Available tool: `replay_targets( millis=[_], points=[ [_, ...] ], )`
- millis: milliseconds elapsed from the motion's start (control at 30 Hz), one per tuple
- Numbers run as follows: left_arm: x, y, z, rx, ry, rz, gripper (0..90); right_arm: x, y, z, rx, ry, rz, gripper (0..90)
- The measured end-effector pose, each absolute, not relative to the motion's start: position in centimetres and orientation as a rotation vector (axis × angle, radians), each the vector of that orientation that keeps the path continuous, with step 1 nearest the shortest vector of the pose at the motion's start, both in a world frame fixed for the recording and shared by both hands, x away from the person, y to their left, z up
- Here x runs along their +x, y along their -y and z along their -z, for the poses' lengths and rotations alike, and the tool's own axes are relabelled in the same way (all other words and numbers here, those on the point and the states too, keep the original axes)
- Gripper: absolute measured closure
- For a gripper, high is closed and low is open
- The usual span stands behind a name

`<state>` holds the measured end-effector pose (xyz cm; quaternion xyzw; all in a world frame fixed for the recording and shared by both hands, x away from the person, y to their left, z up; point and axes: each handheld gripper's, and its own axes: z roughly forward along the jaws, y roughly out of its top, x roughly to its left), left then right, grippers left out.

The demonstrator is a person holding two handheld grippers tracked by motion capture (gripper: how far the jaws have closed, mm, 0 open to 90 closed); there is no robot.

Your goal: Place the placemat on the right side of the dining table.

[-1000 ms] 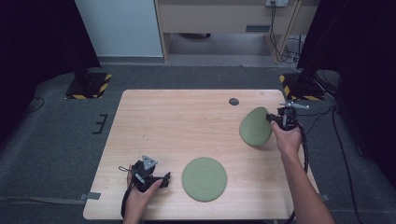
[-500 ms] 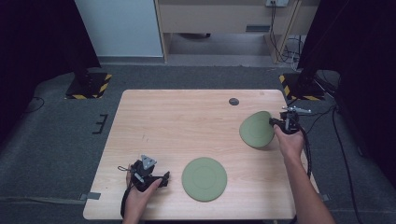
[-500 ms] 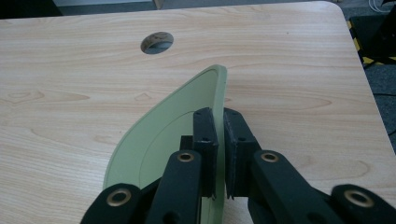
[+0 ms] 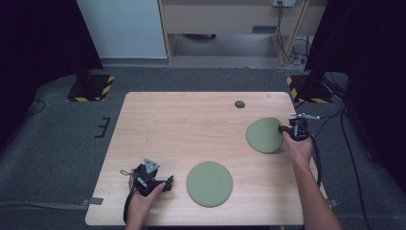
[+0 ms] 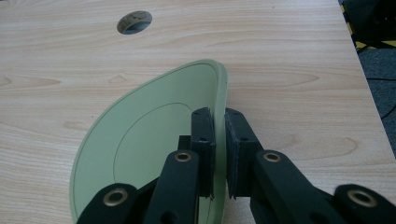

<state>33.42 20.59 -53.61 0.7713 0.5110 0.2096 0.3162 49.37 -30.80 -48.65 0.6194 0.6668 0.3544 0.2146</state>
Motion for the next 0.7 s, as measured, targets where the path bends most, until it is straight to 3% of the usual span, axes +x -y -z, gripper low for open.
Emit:
replay_targets(
  millis=[700],
  points=[
    [33.4,-20.6,53.6,2.033,-1.349,-0.558,2.2,49.8,31.4,50.0,1.771,-1.823,-0.972,80.8]
  ],
)
